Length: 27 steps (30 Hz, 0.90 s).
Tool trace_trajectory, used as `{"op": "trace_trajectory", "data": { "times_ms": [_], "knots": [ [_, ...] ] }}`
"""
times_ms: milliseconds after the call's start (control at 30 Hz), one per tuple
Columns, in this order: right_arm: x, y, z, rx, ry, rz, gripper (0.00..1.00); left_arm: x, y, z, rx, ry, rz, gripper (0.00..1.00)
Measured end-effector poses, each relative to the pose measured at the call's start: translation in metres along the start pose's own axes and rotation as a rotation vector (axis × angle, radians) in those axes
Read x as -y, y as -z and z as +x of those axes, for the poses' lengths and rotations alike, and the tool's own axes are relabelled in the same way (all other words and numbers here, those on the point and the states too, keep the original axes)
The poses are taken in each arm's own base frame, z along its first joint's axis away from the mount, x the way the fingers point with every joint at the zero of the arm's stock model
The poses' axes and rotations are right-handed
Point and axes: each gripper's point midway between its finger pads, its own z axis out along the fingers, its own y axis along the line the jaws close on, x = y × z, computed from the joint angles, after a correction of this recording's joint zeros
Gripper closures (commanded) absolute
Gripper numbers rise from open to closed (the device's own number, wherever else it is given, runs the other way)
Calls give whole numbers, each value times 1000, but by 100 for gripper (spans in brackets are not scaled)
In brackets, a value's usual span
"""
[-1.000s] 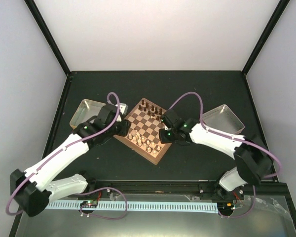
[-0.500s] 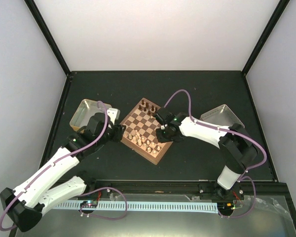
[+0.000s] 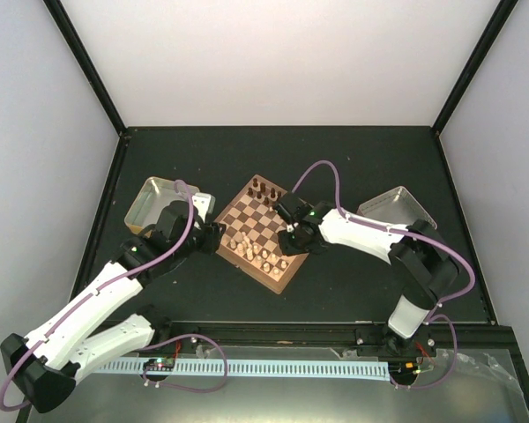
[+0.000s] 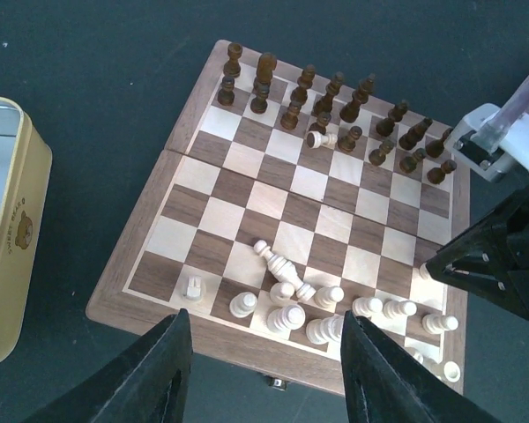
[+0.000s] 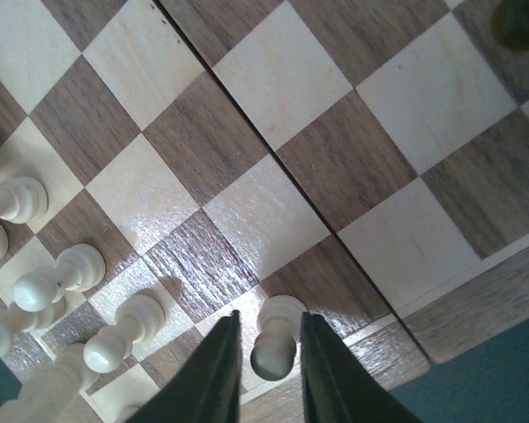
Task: Set up the chess pieces on the board
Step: Place the chess piece on the chessboard.
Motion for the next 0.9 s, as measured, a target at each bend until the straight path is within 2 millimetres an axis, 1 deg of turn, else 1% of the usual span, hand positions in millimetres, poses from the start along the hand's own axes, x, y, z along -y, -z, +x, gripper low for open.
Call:
{"op": "trace_trajectory", "data": {
  "times_ms": [133, 233, 333, 400, 533, 600, 733, 800, 900],
  "knots": [
    [-1, -3, 3, -14, 6, -1, 84, 0, 0, 0, 0, 0, -1, 51],
    [-1, -5, 4, -18, 8, 2, 89, -1, 0, 0, 1, 0, -4, 51],
    [-2, -5, 2, -14, 8, 2, 89, -2, 0, 0, 3, 0, -9, 50],
    [-3, -5, 2, -13, 10, 3, 84, -2, 0, -1, 4, 0, -11, 49],
    [-8, -8, -3, -12, 15, 2, 71, -1, 0, -1, 5, 1, -5, 48],
    [-10, -10, -6, -7, 15, 1, 67, 4, -1, -1, 3, 1, 19, 47],
    [-11, -5, -12, 27, -1, -1, 60, 26, -10, 0, -29, -8, 131, 43],
    [-10, 5, -16, 70, -17, -8, 58, 37, -19, 5, -67, -15, 184, 43],
    [-7, 29, -23, 169, -55, -26, 58, 52, -34, 16, -130, -32, 229, 43]
  ]
}}
